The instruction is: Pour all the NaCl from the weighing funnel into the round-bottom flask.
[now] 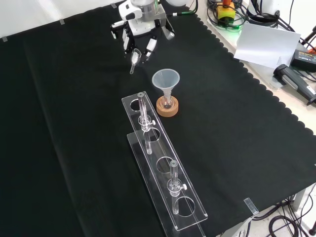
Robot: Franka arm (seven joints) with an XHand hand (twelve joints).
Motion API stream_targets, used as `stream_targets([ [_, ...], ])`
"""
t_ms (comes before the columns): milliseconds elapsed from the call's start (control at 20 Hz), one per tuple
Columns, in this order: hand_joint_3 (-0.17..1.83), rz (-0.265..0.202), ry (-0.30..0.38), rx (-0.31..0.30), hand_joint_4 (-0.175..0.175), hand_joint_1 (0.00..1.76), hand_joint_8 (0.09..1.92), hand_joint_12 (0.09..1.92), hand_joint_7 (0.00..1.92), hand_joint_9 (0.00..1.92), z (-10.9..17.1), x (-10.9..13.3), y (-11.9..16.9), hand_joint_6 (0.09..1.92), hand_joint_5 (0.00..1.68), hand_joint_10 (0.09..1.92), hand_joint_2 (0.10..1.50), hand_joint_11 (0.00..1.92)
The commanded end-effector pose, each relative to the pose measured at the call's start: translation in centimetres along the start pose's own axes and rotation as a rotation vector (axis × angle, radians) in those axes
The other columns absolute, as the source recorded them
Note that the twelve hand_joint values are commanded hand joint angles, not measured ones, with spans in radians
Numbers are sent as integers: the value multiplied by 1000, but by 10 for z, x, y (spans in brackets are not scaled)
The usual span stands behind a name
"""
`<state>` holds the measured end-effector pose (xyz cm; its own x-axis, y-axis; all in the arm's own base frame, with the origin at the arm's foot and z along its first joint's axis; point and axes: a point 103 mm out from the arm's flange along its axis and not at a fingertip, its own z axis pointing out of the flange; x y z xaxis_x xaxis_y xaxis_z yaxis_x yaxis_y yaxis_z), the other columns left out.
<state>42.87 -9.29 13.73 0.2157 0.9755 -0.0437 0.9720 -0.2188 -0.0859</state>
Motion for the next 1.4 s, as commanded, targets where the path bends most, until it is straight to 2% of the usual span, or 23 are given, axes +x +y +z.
stream_targets([
  [50,460,3,17,-10,175,1127,87,1561,1611,1191,-15,-11,-1,342,1403,148,718,0],
  [500,472,-2,45,-40,175,1128,87,1559,1616,1192,-48,-23,-11,339,1406,145,711,0],
  [750,495,-13,43,-50,175,1131,87,1559,1623,1194,-64,-17,-18,334,1413,141,697,0],
  [1400,534,-94,2,-83,175,1134,87,1558,1634,1201,-90,11,-43,325,1424,135,673,0],
])
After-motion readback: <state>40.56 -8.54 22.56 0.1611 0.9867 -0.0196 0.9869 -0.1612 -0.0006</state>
